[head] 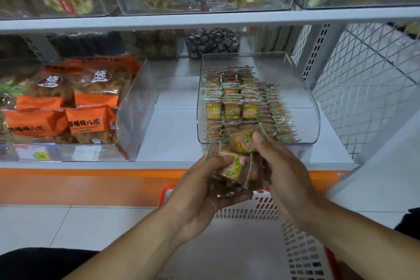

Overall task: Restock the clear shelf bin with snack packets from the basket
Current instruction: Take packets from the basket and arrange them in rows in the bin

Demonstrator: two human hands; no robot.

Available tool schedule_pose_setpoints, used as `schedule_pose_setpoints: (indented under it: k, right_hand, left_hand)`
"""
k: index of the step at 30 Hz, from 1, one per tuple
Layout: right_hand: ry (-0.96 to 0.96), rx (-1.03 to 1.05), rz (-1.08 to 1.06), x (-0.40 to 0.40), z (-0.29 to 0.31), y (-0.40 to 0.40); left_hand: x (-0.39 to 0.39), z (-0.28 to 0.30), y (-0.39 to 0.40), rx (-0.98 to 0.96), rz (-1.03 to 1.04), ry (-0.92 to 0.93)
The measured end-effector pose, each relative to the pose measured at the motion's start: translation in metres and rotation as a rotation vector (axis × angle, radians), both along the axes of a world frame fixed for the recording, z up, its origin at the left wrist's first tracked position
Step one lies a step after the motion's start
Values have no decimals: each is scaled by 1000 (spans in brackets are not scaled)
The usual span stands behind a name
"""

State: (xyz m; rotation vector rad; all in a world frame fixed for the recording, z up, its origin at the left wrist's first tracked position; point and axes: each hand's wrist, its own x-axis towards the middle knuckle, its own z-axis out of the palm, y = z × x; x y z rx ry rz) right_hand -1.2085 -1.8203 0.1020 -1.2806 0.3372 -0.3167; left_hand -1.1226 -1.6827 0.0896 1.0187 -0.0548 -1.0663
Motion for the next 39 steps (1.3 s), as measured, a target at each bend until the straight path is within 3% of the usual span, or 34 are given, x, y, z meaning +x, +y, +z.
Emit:
schedule_pose_setpoints:
  k: [9,16,20,25,33,39]
  right_hand:
    - [102,226,-118,-4,20,-14]
    - [13,152,-225,-8,26,-20]
    - [36,-9,-72,-15,23,-13]
    - [46,-30,58,-22,8,3]
    - [177,-112,-207,-21,-3,13]
    - [139,-90,-196,-21,-6,20]
  left_hand:
    - [-3,6,-1,-105,13,28]
    - [0,5,-3,-159,85,23]
    - [0,6,-5,-138,164,-33]
    - [-8,-1,-8,-91,233,-218]
    - [-15,2,-13,-81,253,-273]
    - [-22,0,-20,-124,295,-335]
